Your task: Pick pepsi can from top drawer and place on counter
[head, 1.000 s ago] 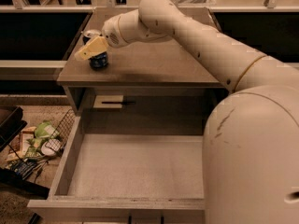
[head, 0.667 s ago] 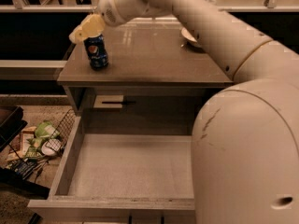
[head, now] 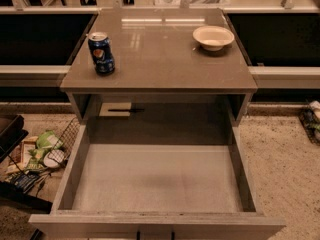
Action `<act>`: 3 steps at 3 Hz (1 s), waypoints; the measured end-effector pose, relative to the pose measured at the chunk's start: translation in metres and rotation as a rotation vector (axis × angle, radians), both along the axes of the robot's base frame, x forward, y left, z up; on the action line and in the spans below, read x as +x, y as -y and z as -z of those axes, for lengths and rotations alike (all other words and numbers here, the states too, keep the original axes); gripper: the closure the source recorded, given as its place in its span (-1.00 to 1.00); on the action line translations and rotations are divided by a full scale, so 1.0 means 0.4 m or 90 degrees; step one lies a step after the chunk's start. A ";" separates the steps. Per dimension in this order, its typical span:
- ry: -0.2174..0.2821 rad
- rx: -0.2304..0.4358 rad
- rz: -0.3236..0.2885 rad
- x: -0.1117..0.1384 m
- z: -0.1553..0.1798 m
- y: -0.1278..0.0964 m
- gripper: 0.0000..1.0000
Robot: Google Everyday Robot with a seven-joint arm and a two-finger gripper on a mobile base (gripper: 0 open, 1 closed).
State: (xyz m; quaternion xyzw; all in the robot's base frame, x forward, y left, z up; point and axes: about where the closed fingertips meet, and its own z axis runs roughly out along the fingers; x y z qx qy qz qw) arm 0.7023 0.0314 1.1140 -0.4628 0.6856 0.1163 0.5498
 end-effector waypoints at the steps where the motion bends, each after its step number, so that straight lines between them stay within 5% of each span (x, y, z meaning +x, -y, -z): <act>1: 0.073 0.022 0.150 -0.108 -0.121 0.210 -1.00; 2: 0.128 0.025 0.266 -0.158 -0.122 0.355 -1.00; 3: 0.121 0.003 0.341 -0.147 0.015 0.472 -1.00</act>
Offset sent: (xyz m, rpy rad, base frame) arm -0.0603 -0.2240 -0.0785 0.2080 -0.0890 -0.8347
